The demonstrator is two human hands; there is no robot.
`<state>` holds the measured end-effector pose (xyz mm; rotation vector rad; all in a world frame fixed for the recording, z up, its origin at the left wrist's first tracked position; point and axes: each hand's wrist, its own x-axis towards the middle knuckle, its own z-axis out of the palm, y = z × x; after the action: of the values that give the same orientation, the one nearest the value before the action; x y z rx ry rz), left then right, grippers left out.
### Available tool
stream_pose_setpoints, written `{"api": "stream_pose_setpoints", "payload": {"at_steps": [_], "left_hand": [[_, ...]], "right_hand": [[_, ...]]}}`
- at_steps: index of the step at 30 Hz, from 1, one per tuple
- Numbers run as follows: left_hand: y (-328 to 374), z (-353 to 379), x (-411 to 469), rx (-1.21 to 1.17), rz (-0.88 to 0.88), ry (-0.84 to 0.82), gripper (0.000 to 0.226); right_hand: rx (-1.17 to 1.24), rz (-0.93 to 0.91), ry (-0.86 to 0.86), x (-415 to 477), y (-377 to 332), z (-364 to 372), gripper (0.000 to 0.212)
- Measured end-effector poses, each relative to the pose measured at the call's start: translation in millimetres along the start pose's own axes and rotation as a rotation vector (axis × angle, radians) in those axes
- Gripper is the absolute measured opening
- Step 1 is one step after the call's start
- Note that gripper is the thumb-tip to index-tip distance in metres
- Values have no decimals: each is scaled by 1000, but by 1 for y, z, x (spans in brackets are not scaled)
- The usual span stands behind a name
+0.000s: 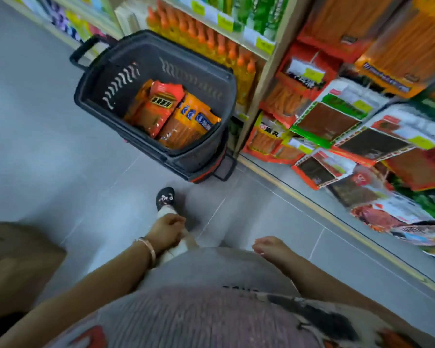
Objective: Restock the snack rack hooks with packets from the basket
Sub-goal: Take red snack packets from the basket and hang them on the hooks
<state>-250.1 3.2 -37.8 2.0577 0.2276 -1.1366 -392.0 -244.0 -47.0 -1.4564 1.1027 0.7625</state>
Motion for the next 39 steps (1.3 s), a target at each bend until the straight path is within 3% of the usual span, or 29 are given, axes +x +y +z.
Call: {"api": "stream_pose_setpoints", "payload": {"at_steps": [1,6,11,18,26,32,35,39], "left_hand": [[-3,-12,5,-60,-30,4,21],[1,-86,43,-179,-101,37,18],[27,-184,94,-158,-79,46,16],[82,-294,170,-107,45,56,20],[149,-327,283,-233,189,-8,16],[146,-321,343,-178,147,-63,20],[133,-320,360,-119,69,-52,15],[135,-319,364,-136,26,-71,14]], "right_hand": [[-28,2,-1,5,-15,5,1],[-167,-104,-24,35,-127,43,12],[-15,-250,44,62,-256,101,13],[155,-191,48,128,-379,163,8],[157,-8,136,256,-420,194,8],[190,138,282,322,-437,222,41],[185,98,398,327,-435,233,47],[18,-86,524,304,-427,232,42]]}}
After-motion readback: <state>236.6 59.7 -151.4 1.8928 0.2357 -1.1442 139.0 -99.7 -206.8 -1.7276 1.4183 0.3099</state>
